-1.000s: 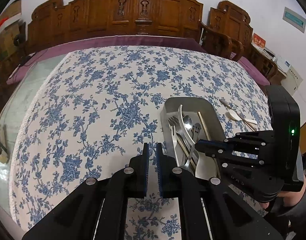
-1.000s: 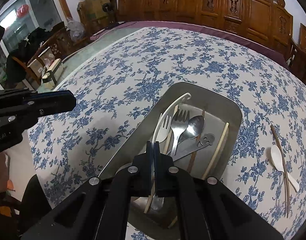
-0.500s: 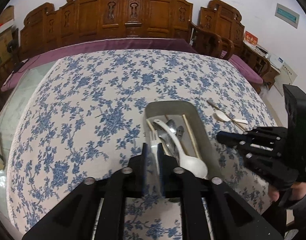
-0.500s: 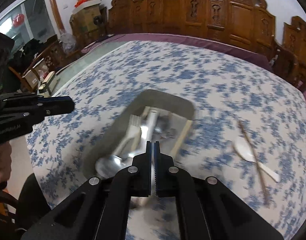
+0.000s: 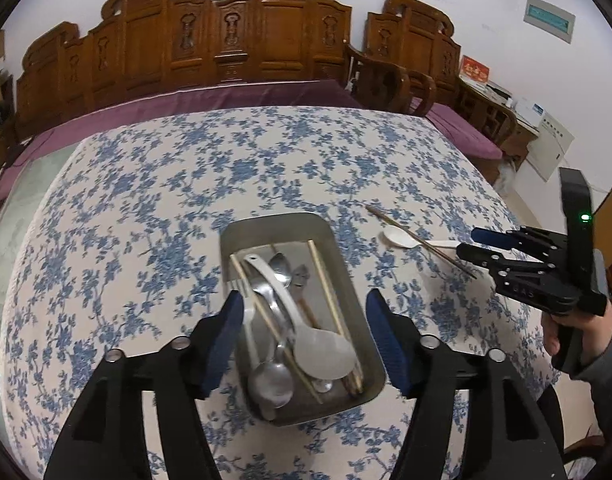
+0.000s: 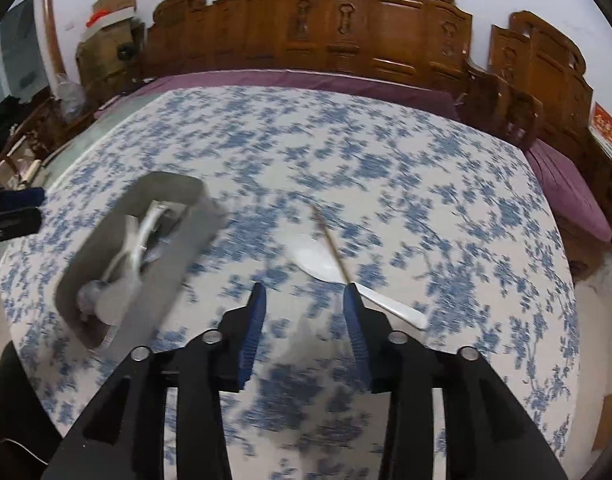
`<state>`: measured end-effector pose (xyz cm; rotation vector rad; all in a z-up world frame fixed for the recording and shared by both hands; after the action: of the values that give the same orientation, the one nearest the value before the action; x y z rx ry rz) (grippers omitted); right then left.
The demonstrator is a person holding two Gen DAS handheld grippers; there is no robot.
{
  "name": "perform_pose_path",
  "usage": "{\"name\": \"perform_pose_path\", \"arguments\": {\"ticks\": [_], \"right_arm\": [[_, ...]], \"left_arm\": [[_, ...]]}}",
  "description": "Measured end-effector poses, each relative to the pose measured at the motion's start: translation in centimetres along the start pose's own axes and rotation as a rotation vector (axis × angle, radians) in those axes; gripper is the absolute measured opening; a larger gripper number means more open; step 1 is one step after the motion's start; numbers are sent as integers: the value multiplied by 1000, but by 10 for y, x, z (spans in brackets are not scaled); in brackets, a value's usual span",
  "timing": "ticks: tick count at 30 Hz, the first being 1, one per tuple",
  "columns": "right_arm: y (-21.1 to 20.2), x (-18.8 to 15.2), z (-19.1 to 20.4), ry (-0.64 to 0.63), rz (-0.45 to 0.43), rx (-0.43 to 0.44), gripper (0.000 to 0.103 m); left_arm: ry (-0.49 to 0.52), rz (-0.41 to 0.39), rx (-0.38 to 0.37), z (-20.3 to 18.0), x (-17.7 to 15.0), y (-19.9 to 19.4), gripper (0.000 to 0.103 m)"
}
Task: Organize utensils
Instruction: 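Grasp a wooden chopstick with the right tool while the left tool moves back toward the pile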
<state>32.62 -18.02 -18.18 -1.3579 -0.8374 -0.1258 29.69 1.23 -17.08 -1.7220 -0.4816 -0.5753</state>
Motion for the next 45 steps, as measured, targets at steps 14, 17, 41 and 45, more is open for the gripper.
{"name": "perform_pose_path", "arguments": {"ticks": [14, 17, 41, 45], "right_arm": [[64, -26, -37, -35, 165, -20, 43], [70, -23, -39, -41, 172, -19, 43], [17, -47, -48, -7, 99, 18, 6], [1, -59, -64, 28, 93, -6, 6]], "left_arm": [[39, 37, -11, -35, -7, 18, 69], [41, 40, -8, -38, -6, 19, 69], [162, 99, -59, -111, 11, 87, 70], [144, 127, -86, -130, 14, 111, 70]]}}
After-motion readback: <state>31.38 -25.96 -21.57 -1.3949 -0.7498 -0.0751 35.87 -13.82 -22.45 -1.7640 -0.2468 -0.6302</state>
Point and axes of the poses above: each gripper's, at about its wrist camera, not at the fingertips, and y roughly the way its jaws point, z to its left, x to its top, the point moved 6 cm from there along y, roughly the way its jaws point, and after that the axes turned 6 degrees about -y, right-handed, at the moved point
